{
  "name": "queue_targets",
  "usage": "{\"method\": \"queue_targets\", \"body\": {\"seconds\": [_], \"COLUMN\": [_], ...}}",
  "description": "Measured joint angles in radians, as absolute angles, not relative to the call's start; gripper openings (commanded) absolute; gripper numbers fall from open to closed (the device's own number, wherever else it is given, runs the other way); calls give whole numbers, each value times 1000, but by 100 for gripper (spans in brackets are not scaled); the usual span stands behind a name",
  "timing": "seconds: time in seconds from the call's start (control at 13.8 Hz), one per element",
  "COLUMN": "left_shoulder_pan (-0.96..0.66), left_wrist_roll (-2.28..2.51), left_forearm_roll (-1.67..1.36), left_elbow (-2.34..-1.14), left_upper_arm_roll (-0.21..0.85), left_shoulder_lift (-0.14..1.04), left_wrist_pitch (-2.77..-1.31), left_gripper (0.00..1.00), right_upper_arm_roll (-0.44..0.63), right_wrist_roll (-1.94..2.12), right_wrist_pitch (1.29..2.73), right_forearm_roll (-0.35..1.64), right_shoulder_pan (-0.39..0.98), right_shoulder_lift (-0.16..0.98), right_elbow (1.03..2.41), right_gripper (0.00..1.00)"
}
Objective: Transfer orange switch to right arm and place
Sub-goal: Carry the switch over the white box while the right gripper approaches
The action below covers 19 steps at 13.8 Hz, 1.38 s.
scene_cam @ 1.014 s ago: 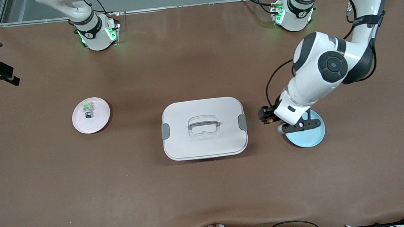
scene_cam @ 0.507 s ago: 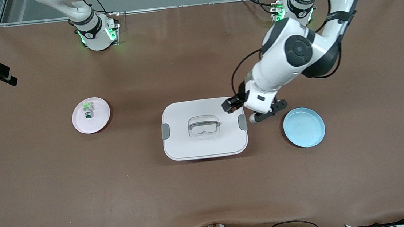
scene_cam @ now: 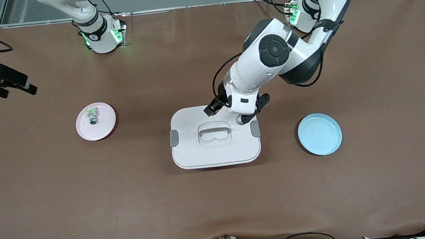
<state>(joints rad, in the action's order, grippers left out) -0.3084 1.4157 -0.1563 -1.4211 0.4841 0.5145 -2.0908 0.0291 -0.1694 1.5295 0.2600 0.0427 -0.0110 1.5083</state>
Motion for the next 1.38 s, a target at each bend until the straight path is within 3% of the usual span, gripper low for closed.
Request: {"method": "queue_targets", "body": {"seconds": [0.29,0.8,1.38], "left_shoulder_pan": [-350,-405,-408], "left_wrist_roll": [1516,1669,1671], "left_forearm_roll": [-203,-205,-205], "left_elbow": [-1362,-1350,-1348], "left_upper_arm_roll": [485,485,485], "left_shoulder_lift": [521,539,558], "left_wrist_pitch": [-2107,-2192,-2228], "left_gripper": [0,0,0], "right_upper_arm_roll": [27,9,-63], "right_wrist_roll": [-247,-316,-528], "right_wrist_pitch": [1732,2199,2718], "right_forearm_roll": [428,635,648], "right_shoulder_pan": [56,186,436], "right_shoulder_lift": [-73,-299,-325], "right_elbow": [1677,2126,2333], "right_gripper": [100,100,100]}}
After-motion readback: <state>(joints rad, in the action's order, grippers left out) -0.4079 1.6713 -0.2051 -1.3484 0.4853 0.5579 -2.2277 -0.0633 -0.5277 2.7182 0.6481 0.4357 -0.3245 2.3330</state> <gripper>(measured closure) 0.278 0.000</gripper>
